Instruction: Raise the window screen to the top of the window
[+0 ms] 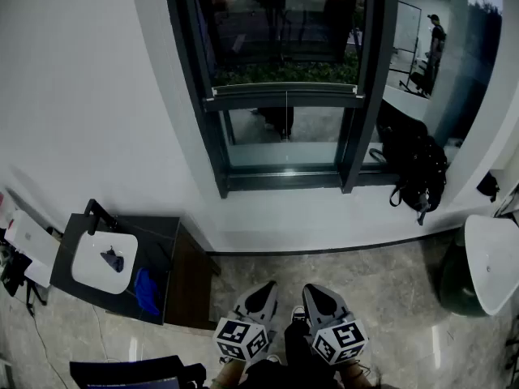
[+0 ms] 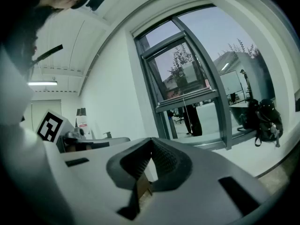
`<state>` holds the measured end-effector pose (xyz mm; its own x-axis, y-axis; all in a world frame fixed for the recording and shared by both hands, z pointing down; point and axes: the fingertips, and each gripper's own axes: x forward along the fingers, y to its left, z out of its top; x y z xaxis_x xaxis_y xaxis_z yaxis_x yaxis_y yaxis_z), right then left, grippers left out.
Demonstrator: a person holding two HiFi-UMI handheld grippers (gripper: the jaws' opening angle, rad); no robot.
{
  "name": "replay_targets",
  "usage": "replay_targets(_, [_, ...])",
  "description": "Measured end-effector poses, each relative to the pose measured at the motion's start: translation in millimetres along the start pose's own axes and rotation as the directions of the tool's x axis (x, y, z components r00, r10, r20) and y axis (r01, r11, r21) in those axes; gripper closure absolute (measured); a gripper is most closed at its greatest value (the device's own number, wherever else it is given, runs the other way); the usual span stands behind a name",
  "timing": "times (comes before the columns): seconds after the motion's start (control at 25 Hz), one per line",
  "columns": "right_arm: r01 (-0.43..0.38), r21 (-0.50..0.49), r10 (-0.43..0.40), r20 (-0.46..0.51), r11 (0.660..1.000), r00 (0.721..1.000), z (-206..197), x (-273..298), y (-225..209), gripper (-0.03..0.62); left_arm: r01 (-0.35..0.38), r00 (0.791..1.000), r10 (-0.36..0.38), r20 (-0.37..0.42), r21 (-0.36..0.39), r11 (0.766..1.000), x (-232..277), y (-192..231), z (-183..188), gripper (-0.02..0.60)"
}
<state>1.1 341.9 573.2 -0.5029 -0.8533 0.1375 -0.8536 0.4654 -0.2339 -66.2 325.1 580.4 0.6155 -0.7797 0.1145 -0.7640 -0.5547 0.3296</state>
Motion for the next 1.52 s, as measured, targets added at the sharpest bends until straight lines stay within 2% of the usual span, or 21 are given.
replay_targets(0.12, [-0.022,-0.007,0.022,-0.004,1.000,1.000,8,33,-22,0.585,-0.015,1.000,0.015,0.000,-0.013,1.000,30,18,8,0.580])
replay_targets(0.28, [-0.076,-0.012,0.077,0.014,0.997,0.997,37,83,-55,0.585,-0.034,0.999,0.035,0.040,-0.028,0.999,82,41,37,0.581])
replay_targets(0.52, [-0.132,0.004,0.131,0.042,0.991,0.990,81,147,-112,0.585,-0.058,0.996,0.058,0.072,0.009,0.998,166,64,76,0.580])
replay_targets(0.72, [-0.169,0.003,0.169,0.035,0.986,0.985,93,191,-148,0.585,-0.071,0.995,0.068,0.079,0.036,0.997,214,76,90,0.581])
replay_targets(0.92, [-0.200,0.038,0.199,0.020,0.979,0.980,96,224,-167,0.585,-0.101,0.994,0.099,0.049,0.058,0.993,243,95,92,0.581])
replay_targets(1.24, [-0.188,0.066,0.188,0.002,0.980,0.982,95,280,-178,0.585,-0.101,0.994,0.099,0.035,0.051,0.994,274,147,112,0.581])
replay_targets(1.52, [-0.138,0.026,0.138,0.025,0.990,0.990,124,349,-186,0.585,-0.017,0.999,0.014,0.035,0.062,0.998,318,203,156,0.581])
